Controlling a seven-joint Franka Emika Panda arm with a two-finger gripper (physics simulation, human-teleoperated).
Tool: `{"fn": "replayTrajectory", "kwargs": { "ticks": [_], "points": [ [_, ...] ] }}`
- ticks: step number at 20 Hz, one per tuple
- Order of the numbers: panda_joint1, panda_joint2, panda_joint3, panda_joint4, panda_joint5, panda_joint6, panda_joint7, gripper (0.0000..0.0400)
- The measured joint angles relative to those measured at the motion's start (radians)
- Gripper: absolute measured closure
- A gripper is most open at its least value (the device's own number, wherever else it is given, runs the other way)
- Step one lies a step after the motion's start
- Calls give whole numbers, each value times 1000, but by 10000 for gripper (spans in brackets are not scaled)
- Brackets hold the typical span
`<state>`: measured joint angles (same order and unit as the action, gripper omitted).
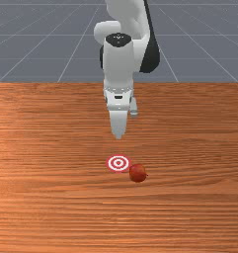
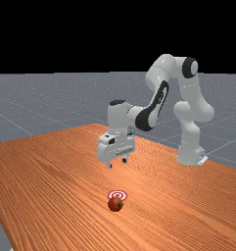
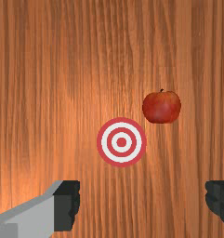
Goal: Pick the apple to the marker
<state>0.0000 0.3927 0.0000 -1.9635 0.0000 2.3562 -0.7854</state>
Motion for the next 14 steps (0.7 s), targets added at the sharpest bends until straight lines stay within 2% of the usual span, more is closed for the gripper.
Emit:
{"fn": "replayTrajectory", "kwargs": {
  "ticks": [4, 5, 6, 7, 8, 10, 11, 14],
  "points": [
    [4, -1, -7, 3, 6, -13, 41, 0],
    [30, -43, -44, -31, -8, -70, 223, 155],
    [49, -70, -78, -33, -11, -131, 402, 250],
    [64, -80, -107, -19, -4, -188, 581, 308],
    [78, -77, -132, 3, 10, -242, 758, 344],
    [100, -51, -174, 53, 62, -343, 1097, 379],
    [103, -40, -186, 71, 85, -376, 1192, 387],
    [101, -28, -199, 90, 119, -417, 1298, 397]
  ]
}}
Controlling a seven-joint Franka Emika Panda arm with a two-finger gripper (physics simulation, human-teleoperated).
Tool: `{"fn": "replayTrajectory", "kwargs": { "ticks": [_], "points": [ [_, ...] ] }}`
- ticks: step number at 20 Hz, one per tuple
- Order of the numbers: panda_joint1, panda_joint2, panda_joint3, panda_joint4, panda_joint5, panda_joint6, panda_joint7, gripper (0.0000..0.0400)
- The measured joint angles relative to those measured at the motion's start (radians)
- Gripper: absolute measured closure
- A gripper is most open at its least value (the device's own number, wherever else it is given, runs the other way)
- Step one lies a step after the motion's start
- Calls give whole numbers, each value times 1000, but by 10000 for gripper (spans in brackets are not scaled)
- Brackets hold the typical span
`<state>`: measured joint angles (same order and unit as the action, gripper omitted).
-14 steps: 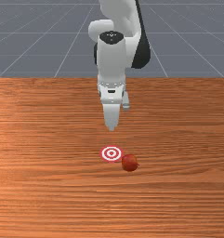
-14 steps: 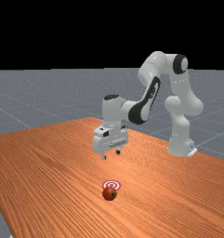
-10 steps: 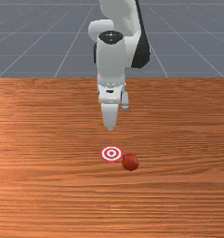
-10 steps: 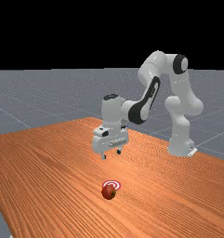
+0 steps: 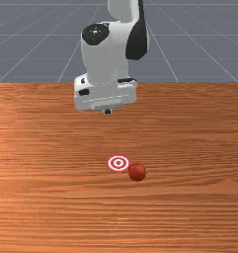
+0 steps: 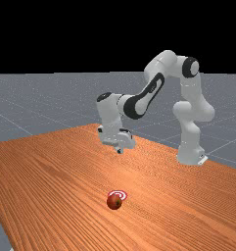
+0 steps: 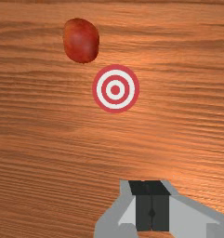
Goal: Pick the apple to the marker
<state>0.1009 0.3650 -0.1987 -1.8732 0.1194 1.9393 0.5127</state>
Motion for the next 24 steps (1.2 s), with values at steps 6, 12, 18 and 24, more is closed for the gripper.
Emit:
{"fn": "replayTrajectory", "kwargs": {
  "ticks": [6, 12, 18, 24],
  "points": [
    [0, 23, 0, 21, 31, 42, 46, 147],
    [31, 180, 35, 148, 95, 199, 140, 7],
    [62, 475, 67, 435, 109, 196, 223, 0],
    [73, 586, 72, 525, 113, 196, 262, 0]
  ]
}}
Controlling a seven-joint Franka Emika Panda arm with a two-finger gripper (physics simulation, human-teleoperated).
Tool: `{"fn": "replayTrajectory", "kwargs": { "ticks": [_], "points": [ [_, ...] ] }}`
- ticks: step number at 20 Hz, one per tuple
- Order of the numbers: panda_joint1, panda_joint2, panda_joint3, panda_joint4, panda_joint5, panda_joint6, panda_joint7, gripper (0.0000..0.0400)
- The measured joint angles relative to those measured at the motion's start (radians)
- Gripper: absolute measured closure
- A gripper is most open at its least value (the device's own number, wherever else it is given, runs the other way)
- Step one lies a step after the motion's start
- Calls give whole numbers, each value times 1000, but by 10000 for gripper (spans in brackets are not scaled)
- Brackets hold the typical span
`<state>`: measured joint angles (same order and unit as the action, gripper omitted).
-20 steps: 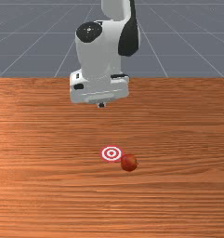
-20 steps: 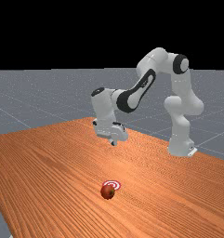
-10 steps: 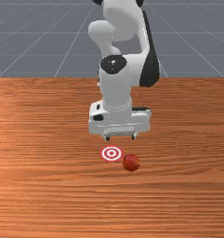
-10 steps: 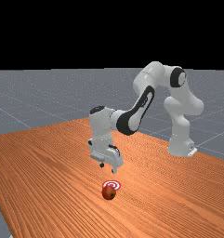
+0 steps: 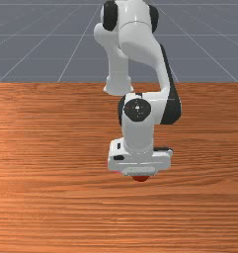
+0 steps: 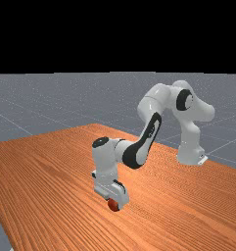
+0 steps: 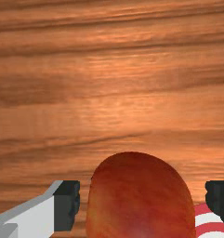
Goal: Pick the apple to the marker
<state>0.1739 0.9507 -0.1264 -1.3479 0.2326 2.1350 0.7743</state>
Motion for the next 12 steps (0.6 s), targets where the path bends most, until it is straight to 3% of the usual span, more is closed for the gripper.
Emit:
{"fn": "replayTrajectory", "kwargs": {
  "ticks": [1, 2, 6, 12],
  "points": [
    [2, 5, 0, 1, 0, -2, 3, 0],
    [4, 7, 0, -1, 0, -2, 6, 107],
    [8, -17, -6, -31, -4, -6, 10, 111],
    [-13, -148, -47, -278, -29, 32, -41, 111]
  ]
}}
